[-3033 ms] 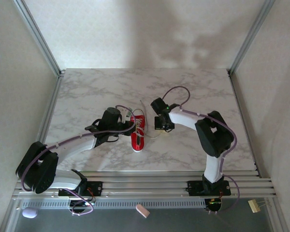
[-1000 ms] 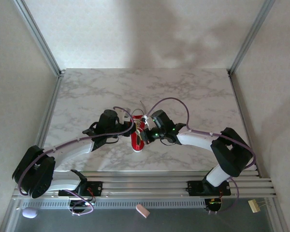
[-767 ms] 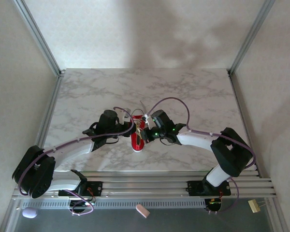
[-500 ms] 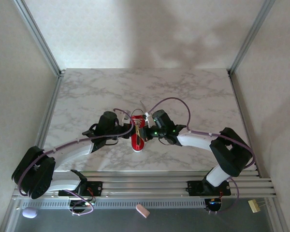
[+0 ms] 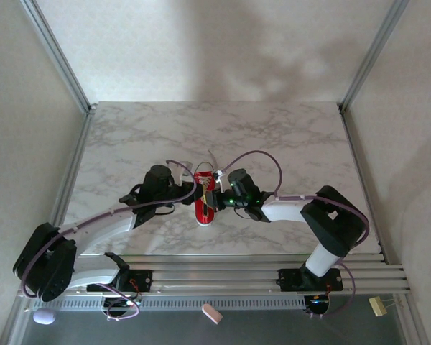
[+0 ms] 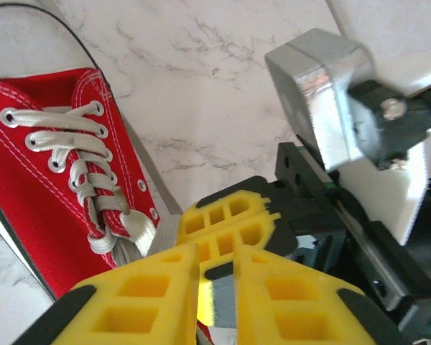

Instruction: Tie the shoes

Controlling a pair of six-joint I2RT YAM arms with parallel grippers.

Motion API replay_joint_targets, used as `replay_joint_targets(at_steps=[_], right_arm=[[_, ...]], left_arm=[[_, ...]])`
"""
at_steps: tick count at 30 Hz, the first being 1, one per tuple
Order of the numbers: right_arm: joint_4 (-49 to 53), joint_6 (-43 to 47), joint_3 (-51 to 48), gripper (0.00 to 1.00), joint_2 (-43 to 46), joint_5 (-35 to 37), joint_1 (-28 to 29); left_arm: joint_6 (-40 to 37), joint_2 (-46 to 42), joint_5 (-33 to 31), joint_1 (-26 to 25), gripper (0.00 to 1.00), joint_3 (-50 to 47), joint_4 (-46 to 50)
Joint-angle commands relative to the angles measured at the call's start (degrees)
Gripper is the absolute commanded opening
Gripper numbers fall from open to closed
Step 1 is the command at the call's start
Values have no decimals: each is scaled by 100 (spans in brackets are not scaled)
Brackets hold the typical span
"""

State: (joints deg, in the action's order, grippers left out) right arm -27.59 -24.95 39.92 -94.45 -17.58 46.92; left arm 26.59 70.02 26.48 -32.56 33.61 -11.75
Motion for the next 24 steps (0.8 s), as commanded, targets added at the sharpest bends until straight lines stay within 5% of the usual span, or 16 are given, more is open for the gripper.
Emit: replay_joint_targets(at_steps=[1,12,16,24], right_arm=[[-430,-23,-64,0,-38,151,55],[-385,11,-82,0,98,75,59],[-355,32,-80,0,111,21,57],[-353,20,-120,0,147,18,59]], left_arm=[[39,-227,-201,28,32,10,-42],[417,-20,-437,283,63,96,-273],[446,334,-497,320,50,280,-166],[510,788,-371,358,50,629,-199]])
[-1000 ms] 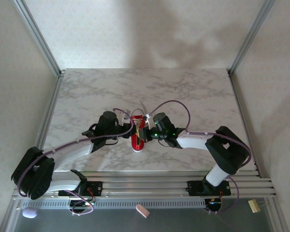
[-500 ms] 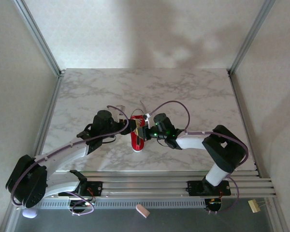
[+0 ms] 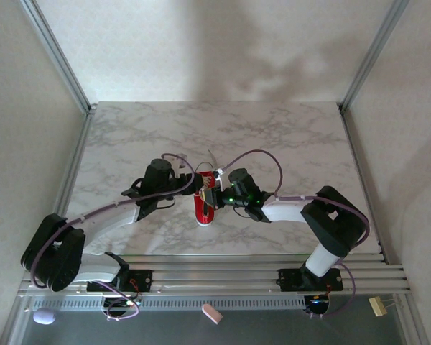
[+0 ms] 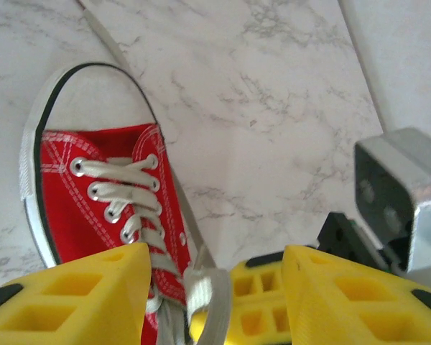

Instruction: Tie the shoes

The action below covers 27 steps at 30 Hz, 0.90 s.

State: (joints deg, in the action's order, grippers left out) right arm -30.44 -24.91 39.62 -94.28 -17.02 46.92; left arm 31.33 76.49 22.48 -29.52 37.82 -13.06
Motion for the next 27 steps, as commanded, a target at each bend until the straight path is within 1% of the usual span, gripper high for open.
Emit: replay_joint_targets(at_steps=[1,9,12,15,17,21,26,27], right_arm=[[-70,19,-91,0,131,-39,60],[-87,11,-96,0,138,-30,62],[-104,4,-94,0,138,-21,58],[-112,-5,-88,0,138,-14,61],[-104,-1,-92,0,149,-21,60],[-45,28,-64,0,171,-37,62],[335,112,-18,0,381,-7,63],[490,135,-27,6,465,34,63]], left_arm=[[42,197,64,57,50,212,-90],[57,597,176,56,42,267,-144],[85,689,238,49,38,269,-212],[93,714,271,46,29,263,-250],[92,696,257,48,18,252,-241],[48,618,213,49,0,238,-206],[-13,463,199,49,0,184,-266],[-13,418,175,47,0,173,-280]])
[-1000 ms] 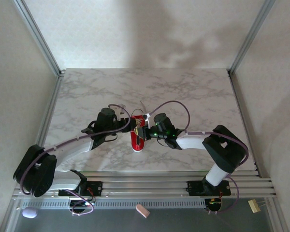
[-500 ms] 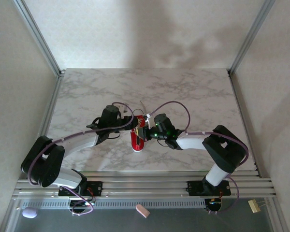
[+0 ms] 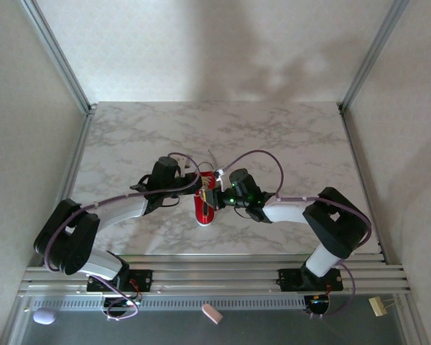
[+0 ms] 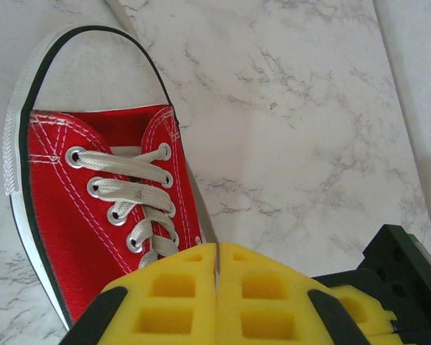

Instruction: Tie the shoes

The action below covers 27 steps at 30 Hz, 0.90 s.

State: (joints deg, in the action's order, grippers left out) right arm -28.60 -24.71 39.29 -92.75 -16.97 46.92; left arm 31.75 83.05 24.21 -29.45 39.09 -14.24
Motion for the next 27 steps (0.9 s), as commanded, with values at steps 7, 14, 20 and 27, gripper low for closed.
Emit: replay_joint_targets(at_steps=[7,14,20,27], right_arm=[[1461,333,-613,33,1537,1059,60],[3598,-195,97,28,1982,3156,-117],[4870,-242,1627,22,566,3273,-209],[5257,-136,2952,21,-1085,2532,-348]], left_arm=[[-143,-479,-288,45,0,55,-72],[-230,-582,-463,44,0,-4,7],[-271,-805,-681,43,0,-196,113],[-245,-934,-736,45,0,-358,183]])
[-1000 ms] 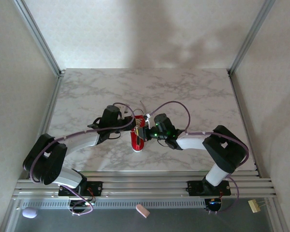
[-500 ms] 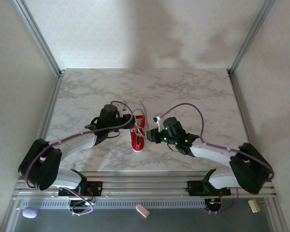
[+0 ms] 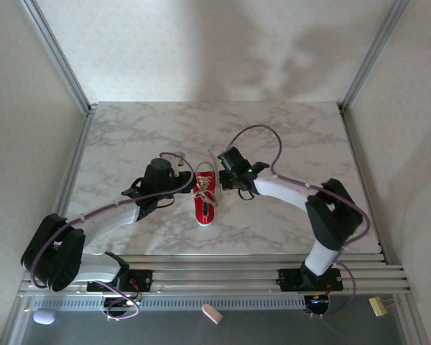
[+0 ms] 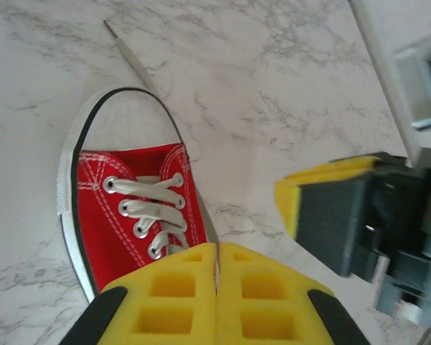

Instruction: Tie the shoes

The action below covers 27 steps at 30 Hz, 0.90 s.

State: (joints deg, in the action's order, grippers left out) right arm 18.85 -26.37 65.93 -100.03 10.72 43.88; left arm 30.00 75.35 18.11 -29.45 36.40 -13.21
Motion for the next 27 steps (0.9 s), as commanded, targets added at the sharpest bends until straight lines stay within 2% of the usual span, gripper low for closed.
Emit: replay_joint_targets(at_steps=[1,12,27], right_arm=[[531,20,419,21,-517,-299,-62],[457,139,979,24,-1281,-684,-81],[752,216,1298,24,-1918,-517,-81]], left_arm=[[-63,-179,-124,45,0,-85,99],[-55,-232,-124,44,0,-143,127],[-28,-227,-127,39,0,-196,100]])
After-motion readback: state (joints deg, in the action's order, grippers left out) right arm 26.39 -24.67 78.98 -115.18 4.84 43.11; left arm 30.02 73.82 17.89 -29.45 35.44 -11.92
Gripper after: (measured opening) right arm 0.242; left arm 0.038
